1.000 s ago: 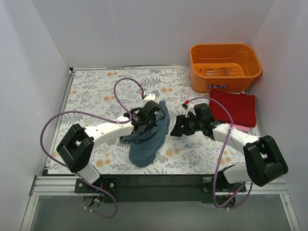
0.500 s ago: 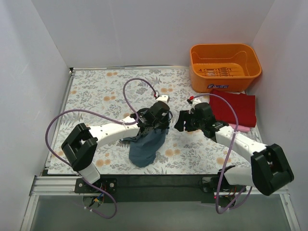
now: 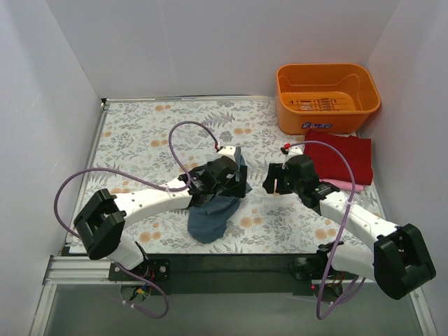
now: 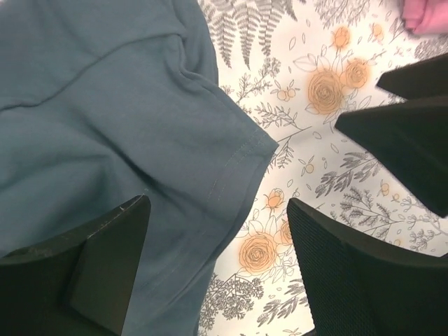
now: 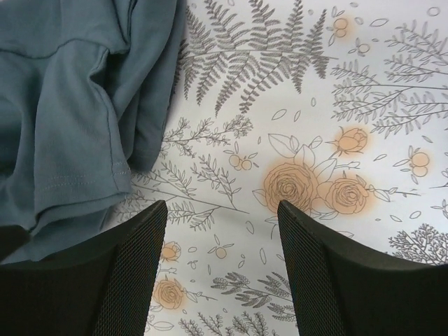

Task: Fold and stack the t-shirts
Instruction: Flatten the tshirt out

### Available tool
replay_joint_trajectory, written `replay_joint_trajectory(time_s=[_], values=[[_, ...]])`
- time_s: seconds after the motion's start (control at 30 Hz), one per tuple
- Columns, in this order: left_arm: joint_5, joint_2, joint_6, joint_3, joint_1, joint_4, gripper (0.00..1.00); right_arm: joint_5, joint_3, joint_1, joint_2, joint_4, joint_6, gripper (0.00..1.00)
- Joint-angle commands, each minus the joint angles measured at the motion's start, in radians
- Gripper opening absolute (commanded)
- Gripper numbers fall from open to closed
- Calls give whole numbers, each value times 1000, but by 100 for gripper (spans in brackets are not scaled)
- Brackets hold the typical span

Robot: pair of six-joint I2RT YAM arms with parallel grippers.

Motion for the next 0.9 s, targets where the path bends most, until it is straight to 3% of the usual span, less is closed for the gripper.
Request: replay_joint_trajectory(time_s=[0.0, 0.13, 0.33, 0.47, 0.67, 0.87], values=[[-77, -87, -6, 7, 1, -67, 74, -73, 29, -2, 22, 14, -30, 60], [-156, -133, -217, 7, 3, -290, 75, -139, 41, -3, 45, 18, -33, 60], [-134, -257, -525, -125, 1, -385, 71, -198, 47, -2, 71, 22, -37, 60], [-150, -257, -676, -144, 1, -451, 67, -215, 50, -3, 85, 27, -39, 60], [-146, -202, -837, -122, 1, -462, 62, -221, 52, -3, 82, 25, -42, 60], [-133, -152, -903, -113, 3, -451, 55, -213, 40, -2, 65, 24, -45, 60]])
